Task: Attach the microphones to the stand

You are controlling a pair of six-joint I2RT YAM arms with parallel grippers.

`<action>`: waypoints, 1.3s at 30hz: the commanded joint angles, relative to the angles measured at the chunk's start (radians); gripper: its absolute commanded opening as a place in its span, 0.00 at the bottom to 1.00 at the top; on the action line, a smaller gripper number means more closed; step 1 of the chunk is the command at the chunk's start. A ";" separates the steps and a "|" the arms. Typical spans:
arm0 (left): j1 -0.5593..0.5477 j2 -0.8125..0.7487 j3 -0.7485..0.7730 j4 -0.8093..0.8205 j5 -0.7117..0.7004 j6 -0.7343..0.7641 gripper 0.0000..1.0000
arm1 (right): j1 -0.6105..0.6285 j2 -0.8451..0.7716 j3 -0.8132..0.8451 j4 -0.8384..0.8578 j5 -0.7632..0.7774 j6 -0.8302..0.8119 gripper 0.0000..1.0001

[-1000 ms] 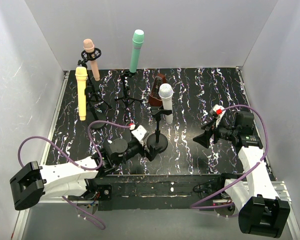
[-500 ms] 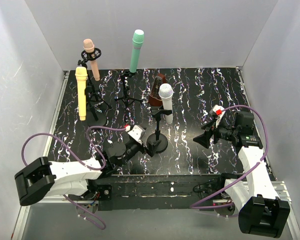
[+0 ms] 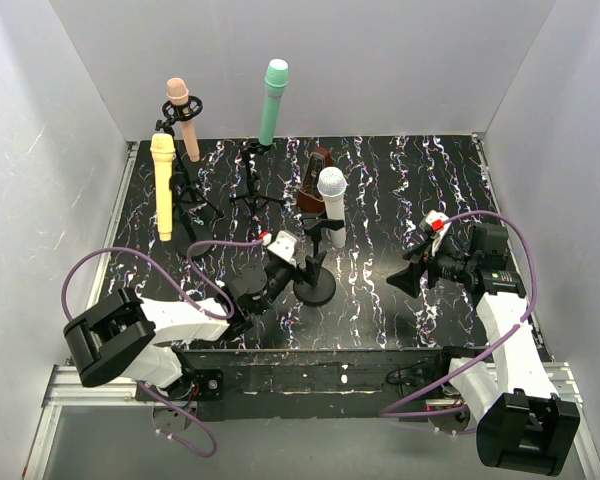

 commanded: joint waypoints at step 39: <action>0.467 -0.042 0.067 -0.071 0.327 -0.030 0.24 | -0.004 0.004 0.011 -0.019 -0.015 -0.044 0.90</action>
